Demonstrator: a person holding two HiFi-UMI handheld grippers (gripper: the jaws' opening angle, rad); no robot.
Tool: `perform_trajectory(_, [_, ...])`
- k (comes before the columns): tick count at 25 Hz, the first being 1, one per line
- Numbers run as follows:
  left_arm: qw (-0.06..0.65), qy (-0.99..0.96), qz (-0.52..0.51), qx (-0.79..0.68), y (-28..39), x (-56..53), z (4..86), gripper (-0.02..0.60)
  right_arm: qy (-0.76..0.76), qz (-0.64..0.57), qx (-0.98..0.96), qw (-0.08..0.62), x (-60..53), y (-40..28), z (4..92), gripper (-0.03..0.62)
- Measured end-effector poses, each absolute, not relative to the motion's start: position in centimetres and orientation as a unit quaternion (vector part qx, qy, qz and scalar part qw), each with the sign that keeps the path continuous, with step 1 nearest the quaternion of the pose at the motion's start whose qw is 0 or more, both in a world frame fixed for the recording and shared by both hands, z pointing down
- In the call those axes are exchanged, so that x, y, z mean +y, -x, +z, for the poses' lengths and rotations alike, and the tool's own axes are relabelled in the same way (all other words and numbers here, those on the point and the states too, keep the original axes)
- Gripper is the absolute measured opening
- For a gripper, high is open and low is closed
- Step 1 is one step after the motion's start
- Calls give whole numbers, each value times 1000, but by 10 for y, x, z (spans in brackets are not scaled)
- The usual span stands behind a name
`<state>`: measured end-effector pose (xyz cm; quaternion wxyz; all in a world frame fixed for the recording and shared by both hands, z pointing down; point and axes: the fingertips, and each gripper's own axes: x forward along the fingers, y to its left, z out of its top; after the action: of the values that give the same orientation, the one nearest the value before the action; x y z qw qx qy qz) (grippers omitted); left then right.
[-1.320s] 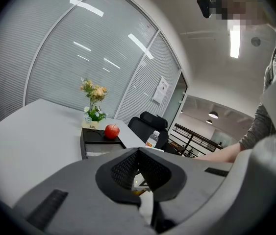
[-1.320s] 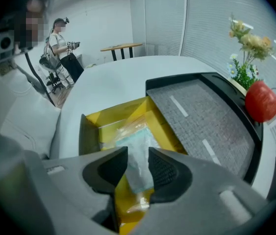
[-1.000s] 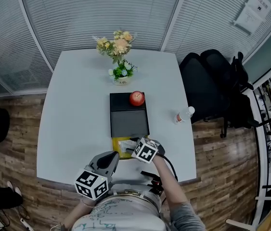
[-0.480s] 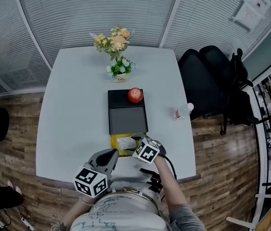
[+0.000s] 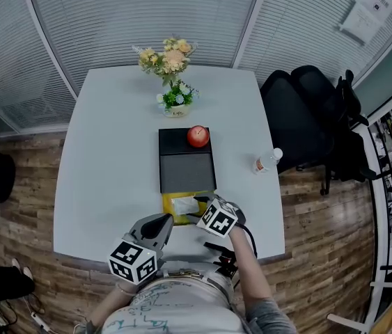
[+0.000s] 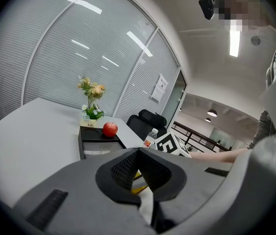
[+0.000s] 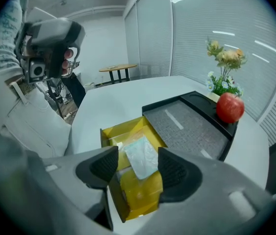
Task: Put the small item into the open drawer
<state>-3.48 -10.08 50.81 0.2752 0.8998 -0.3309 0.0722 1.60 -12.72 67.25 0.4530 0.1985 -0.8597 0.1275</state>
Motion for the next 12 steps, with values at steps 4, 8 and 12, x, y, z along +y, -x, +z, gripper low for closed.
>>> perform_trajectory(4, [275,-899,70,-333,37,-101,507,-3,-200,119,-856,462,-122,-20,668,249])
perform_trajectory(8, [277,-899,71,-331,36,-99,507,-3,-205,118,-855,461,-119,-21,663,229])
perform_trajectory(12, [279,-900,71,-328,35,-98,507,-3,-210,115,-853,464,-117,-23,660,181])
